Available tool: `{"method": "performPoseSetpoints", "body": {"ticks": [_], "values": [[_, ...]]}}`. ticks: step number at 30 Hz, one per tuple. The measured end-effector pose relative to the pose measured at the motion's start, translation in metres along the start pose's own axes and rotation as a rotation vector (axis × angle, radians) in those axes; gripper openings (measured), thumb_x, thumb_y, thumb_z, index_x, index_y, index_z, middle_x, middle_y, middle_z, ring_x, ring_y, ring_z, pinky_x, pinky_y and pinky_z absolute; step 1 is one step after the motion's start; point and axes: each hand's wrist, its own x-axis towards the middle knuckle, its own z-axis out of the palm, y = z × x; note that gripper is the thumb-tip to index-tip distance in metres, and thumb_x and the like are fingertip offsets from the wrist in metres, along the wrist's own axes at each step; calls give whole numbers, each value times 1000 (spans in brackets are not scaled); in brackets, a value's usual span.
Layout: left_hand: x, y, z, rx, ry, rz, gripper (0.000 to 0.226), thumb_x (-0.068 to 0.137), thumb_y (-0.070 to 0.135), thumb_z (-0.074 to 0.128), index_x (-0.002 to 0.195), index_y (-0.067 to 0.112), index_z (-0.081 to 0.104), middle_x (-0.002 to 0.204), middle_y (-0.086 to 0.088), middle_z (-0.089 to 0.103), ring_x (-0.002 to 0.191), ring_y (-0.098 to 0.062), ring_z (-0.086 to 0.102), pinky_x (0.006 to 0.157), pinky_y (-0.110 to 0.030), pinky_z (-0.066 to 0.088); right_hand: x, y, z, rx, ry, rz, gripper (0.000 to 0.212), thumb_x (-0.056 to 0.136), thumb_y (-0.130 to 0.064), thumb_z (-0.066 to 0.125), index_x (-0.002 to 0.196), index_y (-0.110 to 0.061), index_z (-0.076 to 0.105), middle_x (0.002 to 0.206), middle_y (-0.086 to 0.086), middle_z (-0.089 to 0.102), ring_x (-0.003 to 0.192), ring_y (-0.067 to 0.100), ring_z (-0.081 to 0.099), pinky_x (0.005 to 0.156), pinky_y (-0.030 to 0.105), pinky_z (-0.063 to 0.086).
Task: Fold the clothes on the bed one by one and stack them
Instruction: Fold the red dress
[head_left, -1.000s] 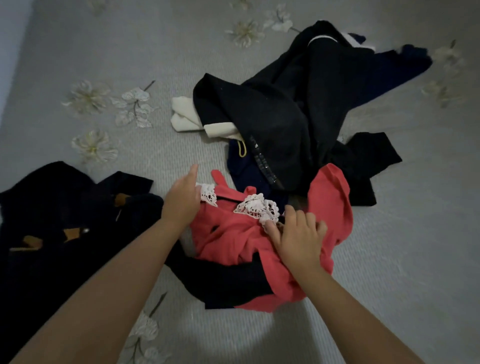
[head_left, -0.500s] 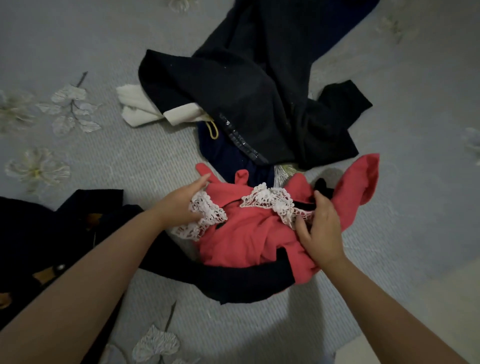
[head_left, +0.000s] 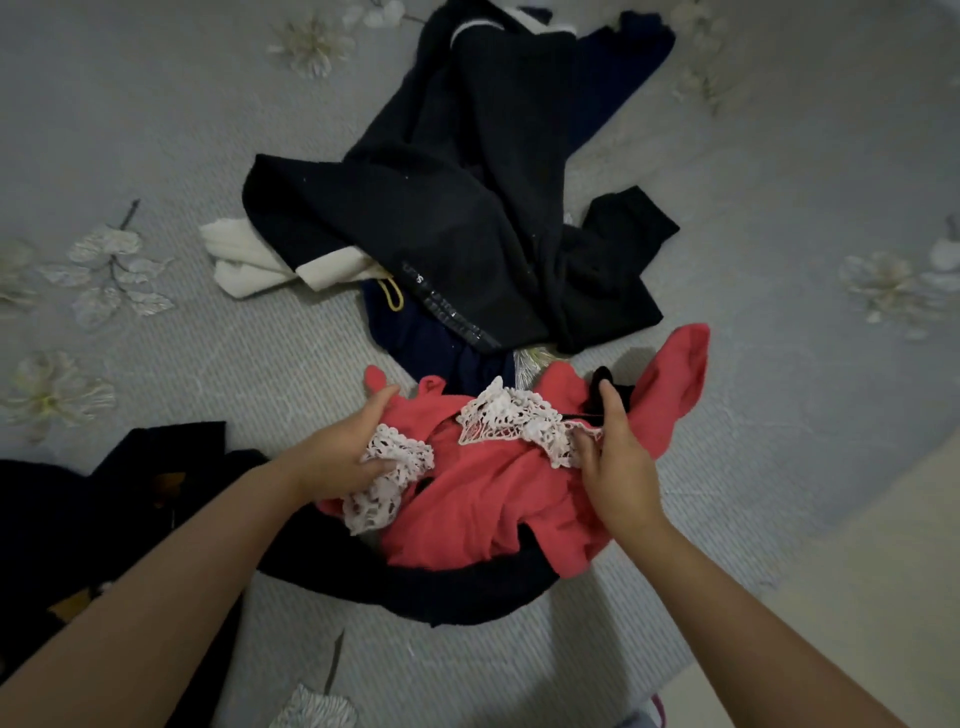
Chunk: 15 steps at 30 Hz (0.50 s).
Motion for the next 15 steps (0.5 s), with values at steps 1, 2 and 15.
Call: {"method": "performPoseSetpoints", "body": {"ticks": [1, 2, 15], "values": [[-8, 6, -7, 28, 32, 20, 81, 89, 19, 57, 146, 17, -2, 146, -11, 33, 128, -20, 40, 98, -20, 29, 3, -5, -10, -7, 8, -41, 59, 94, -22, 47, 145, -16, 19, 66, -5, 49, 67, 23, 54, 59, 28, 34], [-17, 16, -17, 55, 67, 42, 80, 89, 22, 57, 145, 17, 0, 143, -11, 38, 125, -20, 43, 95, -21, 32, 7, -11, -24, -38, 13, -88, 60, 94, -24, 46, 146, -16, 16, 68, -3, 52, 69, 24, 55, 59, 28, 34], [-134, 286, -138, 284, 1067, 169, 53, 95, 34, 43, 142, 16, 27, 122, -20, 56, 102, -39, 58, 78, -40, 43, 65, -79, -335, -158, 621, -687, 60, 70, -22, 66, 119, 11, 52, 55, 18, 58, 49, 36, 58, 45, 37, 46]]}}
